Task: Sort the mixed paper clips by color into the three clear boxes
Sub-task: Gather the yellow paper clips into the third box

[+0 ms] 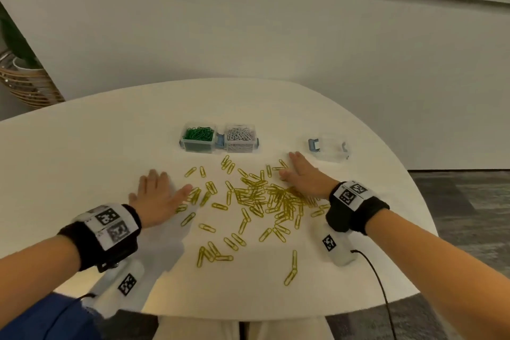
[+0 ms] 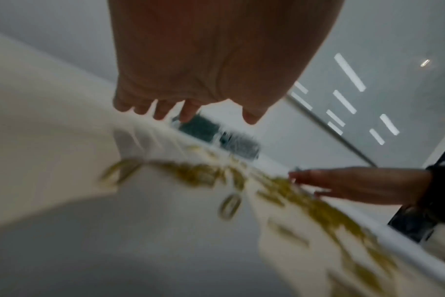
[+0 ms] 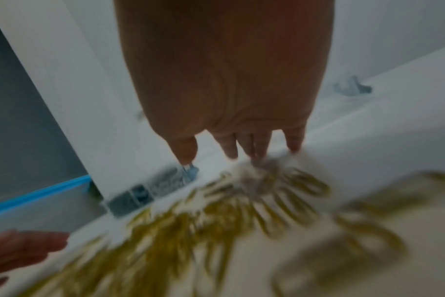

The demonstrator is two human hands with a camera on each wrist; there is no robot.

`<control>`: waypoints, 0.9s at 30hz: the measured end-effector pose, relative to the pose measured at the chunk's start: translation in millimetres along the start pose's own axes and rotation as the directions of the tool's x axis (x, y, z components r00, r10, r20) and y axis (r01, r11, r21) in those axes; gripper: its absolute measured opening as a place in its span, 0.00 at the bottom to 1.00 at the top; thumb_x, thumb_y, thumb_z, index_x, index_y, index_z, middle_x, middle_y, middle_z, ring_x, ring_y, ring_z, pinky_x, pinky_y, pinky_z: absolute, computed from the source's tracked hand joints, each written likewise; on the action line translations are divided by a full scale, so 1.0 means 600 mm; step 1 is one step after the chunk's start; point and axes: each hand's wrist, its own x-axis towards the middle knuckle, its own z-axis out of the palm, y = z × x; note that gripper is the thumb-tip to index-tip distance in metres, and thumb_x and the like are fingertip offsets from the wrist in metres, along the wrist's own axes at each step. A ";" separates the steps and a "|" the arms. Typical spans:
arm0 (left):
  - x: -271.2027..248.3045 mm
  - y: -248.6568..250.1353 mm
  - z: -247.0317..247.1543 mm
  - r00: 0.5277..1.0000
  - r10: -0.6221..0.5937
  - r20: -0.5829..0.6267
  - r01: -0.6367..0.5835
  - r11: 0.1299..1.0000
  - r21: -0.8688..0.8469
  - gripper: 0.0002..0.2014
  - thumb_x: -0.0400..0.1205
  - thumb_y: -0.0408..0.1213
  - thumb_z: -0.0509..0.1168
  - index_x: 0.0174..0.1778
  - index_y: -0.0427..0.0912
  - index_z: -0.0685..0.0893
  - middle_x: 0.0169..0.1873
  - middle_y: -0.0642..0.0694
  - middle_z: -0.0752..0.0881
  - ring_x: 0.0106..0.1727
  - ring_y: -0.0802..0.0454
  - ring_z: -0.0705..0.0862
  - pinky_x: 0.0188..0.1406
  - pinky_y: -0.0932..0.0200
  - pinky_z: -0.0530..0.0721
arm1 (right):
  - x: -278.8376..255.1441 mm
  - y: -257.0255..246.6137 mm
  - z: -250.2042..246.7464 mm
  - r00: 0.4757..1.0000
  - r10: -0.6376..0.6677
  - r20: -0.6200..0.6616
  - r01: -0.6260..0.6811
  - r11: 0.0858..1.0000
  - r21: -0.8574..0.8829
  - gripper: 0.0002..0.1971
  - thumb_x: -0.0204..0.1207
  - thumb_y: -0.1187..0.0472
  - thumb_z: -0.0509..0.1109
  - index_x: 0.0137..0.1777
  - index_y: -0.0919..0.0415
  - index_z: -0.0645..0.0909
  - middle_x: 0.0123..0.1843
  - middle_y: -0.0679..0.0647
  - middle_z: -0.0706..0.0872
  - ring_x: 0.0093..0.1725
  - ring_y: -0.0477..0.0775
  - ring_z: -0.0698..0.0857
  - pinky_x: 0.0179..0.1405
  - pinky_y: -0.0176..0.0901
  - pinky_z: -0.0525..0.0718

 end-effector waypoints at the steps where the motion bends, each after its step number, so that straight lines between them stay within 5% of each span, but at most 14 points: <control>1: -0.007 0.002 0.015 0.999 -0.034 0.009 0.034 0.999 0.022 0.44 0.80 0.68 0.45 0.83 0.40 0.44 0.83 0.38 0.41 0.83 0.39 0.40 0.79 0.36 0.45 | 0.007 -0.012 0.014 0.999 -0.004 -0.038 0.003 0.999 -0.042 0.36 0.84 0.42 0.53 0.85 0.59 0.45 0.87 0.54 0.45 0.85 0.56 0.47 0.82 0.62 0.48; 7: -0.025 0.068 0.066 1.000 -0.021 -0.003 0.021 0.998 0.053 0.45 0.80 0.69 0.40 0.82 0.42 0.32 0.80 0.40 0.29 0.81 0.41 0.29 0.77 0.35 0.33 | 0.020 -0.069 0.107 0.993 -0.111 -0.034 0.100 0.967 -0.233 0.39 0.81 0.32 0.47 0.85 0.51 0.41 0.86 0.51 0.37 0.85 0.58 0.37 0.80 0.66 0.37; 12: -0.021 0.111 0.065 0.987 0.159 -0.015 -0.159 0.986 -0.054 0.42 0.82 0.63 0.47 0.83 0.44 0.35 0.81 0.43 0.32 0.82 0.44 0.32 0.78 0.38 0.35 | -0.015 -0.067 0.080 0.985 -0.172 -0.016 0.171 0.985 -0.035 0.32 0.85 0.39 0.47 0.85 0.48 0.46 0.87 0.50 0.42 0.85 0.54 0.42 0.82 0.66 0.40; 14: -0.001 0.106 0.046 0.989 0.142 -0.048 -0.143 0.990 -0.013 0.41 0.83 0.62 0.48 0.83 0.44 0.36 0.82 0.42 0.32 0.82 0.42 0.33 0.79 0.38 0.38 | -0.031 -0.025 0.055 0.975 -0.034 -0.218 0.058 0.993 0.104 0.30 0.86 0.42 0.47 0.85 0.49 0.50 0.87 0.50 0.47 0.85 0.53 0.46 0.81 0.66 0.41; 16: 0.018 0.094 0.024 0.995 0.099 -0.034 -0.098 0.995 0.030 0.42 0.82 0.64 0.47 0.83 0.44 0.37 0.82 0.41 0.33 0.83 0.42 0.34 0.80 0.38 0.39 | -0.050 0.033 0.048 0.898 0.204 -0.389 -0.148 0.974 0.170 0.31 0.84 0.41 0.50 0.84 0.50 0.54 0.87 0.51 0.50 0.85 0.54 0.49 0.80 0.68 0.42; 19: 0.033 0.091 0.017 0.990 0.116 0.076 -0.126 0.982 0.139 0.43 0.80 0.68 0.46 0.83 0.46 0.36 0.82 0.43 0.32 0.82 0.41 0.33 0.79 0.35 0.39 | -0.080 0.090 0.076 0.846 0.386 -0.367 -0.357 0.923 0.147 0.36 0.81 0.36 0.50 0.85 0.52 0.50 0.87 0.53 0.46 0.85 0.57 0.45 0.80 0.68 0.45; 27: 0.056 0.127 0.030 0.952 0.295 0.081 -0.302 0.947 0.107 0.47 0.79 0.66 0.53 0.83 0.45 0.37 0.83 0.48 0.35 0.83 0.46 0.35 0.80 0.37 0.37 | -0.046 0.042 0.118 0.930 0.118 -0.349 -0.144 0.988 -0.051 0.41 0.79 0.31 0.47 0.85 0.51 0.42 0.86 0.55 0.38 0.85 0.59 0.37 0.82 0.58 0.38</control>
